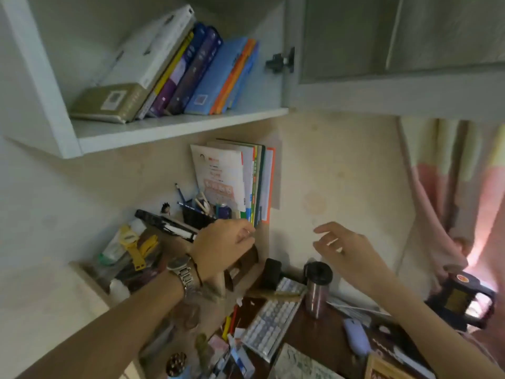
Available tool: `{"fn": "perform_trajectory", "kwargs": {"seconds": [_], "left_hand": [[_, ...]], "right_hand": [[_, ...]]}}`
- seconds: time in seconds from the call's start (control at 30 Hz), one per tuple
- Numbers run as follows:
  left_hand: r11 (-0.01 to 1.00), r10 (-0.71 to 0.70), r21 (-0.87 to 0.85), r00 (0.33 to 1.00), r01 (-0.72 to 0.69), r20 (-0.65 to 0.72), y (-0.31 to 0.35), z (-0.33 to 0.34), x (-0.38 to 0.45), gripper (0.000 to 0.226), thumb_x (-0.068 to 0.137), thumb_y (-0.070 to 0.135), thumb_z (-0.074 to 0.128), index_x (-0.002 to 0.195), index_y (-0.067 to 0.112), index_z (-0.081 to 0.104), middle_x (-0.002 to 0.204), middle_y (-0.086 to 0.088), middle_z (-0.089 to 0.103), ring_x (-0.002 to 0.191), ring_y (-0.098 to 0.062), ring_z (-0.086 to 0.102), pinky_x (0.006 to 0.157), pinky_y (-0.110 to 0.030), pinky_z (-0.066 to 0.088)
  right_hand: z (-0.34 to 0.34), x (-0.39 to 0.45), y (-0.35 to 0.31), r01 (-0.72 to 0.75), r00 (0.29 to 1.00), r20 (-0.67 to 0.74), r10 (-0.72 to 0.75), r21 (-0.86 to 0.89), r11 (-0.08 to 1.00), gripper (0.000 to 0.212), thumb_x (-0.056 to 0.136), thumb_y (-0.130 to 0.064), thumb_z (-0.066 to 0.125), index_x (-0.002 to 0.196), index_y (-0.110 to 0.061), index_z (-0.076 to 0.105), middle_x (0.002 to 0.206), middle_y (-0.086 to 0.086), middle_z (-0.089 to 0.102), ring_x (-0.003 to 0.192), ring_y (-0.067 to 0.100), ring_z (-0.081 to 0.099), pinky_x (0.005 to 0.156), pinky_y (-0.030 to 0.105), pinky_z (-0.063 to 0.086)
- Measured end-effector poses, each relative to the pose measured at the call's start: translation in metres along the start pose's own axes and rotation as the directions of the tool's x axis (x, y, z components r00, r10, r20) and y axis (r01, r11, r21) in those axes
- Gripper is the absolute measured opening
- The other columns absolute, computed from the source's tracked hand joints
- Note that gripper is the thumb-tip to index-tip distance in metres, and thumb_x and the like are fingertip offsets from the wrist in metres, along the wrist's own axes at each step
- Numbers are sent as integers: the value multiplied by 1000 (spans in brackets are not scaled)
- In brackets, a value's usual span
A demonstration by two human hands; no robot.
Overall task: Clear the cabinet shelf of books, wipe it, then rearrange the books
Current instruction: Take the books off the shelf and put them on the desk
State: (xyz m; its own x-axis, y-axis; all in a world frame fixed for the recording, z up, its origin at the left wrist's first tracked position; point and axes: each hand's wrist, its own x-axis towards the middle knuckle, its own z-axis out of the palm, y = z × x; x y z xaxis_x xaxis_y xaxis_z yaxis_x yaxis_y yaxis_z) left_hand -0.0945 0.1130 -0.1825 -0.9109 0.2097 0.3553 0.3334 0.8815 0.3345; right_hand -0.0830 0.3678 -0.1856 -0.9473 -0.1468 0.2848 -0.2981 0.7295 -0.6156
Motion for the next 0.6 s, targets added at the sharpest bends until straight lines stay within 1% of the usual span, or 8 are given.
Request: {"fn": "perform_trajectory", "kwargs": {"seconds": [0.07, 0.2, 0.23, 0.3, 0.33, 0.47, 0.53, 0.6], "left_hand": [[999, 7, 39, 998, -4, -59, 5, -30, 7, 23, 91, 41, 54, 111, 31, 62, 101, 12, 68, 89, -5, 63, 78, -30, 55], [997, 25, 79, 993, -16, -117, 21, -85, 16, 26, 93, 43, 52, 116, 33, 59, 108, 15, 64, 94, -4, 60, 80, -28, 53], [996, 34, 87, 989, -22, -144, 25, -97, 18, 26, 93, 43, 52, 116, 33, 59, 109, 15, 63, 94, -3, 59, 80, -26, 51], [993, 54, 115, 978, -31, -204, 33, -120, 21, 25, 92, 39, 54, 114, 32, 61, 106, 17, 63, 92, -1, 57, 73, -18, 45], [992, 62, 124, 971, -34, -231, 36, -130, 23, 24, 91, 38, 54, 114, 32, 62, 104, 17, 64, 90, 0, 57, 71, -17, 43], [983, 81, 183, 944, -22, -321, 47, -163, 30, 25, 89, 38, 54, 114, 34, 61, 96, 19, 64, 84, -2, 59, 70, -24, 46], [986, 70, 169, 929, -9, -362, 48, -179, 34, 24, 88, 36, 56, 111, 33, 62, 89, 21, 62, 80, -1, 59, 72, -28, 51], [988, 58, 155, 914, 6, -401, 48, -194, 38, 22, 87, 33, 59, 108, 29, 64, 89, 19, 65, 82, -4, 62, 75, -33, 53]], "right_hand": [[-12, 12, -21, 65, 998, -28, -65, 5, 998, 18, 94, -30, 58, 112, -32, 57, 90, -14, 63, 78, 2, 60, 69, 22, 45], [-33, 33, -62, 191, 978, -85, -190, 5, 982, 20, 94, -31, 58, 114, -31, 56, 94, -11, 65, 80, 6, 61, 74, 27, 50], [-37, 37, -72, 218, 972, -92, -216, 3, 976, 21, 94, -31, 57, 115, -30, 56, 94, -12, 65, 81, 6, 61, 75, 28, 51], [-45, 46, -89, 259, 961, -102, -258, -2, 966, 23, 95, -31, 56, 117, -29, 56, 94, -13, 64, 83, 7, 61, 76, 28, 51], [-48, 50, -97, 278, 955, -110, -277, -8, 961, 24, 94, -31, 56, 118, -29, 56, 95, -12, 64, 83, 8, 61, 77, 28, 51], [-61, 66, -125, 365, 920, -163, -357, 21, 931, 23, 92, -29, 59, 115, -27, 59, 94, -10, 65, 83, 11, 61, 79, 34, 51], [-67, 74, -137, 404, 901, -186, -391, 33, 914, 24, 91, -28, 60, 115, -25, 60, 94, -9, 64, 83, 12, 61, 80, 33, 50], [-72, 82, -148, 443, 882, -199, -427, 39, 896, 23, 91, -27, 60, 113, -25, 60, 94, -9, 64, 83, 11, 61, 80, 33, 50]]}}
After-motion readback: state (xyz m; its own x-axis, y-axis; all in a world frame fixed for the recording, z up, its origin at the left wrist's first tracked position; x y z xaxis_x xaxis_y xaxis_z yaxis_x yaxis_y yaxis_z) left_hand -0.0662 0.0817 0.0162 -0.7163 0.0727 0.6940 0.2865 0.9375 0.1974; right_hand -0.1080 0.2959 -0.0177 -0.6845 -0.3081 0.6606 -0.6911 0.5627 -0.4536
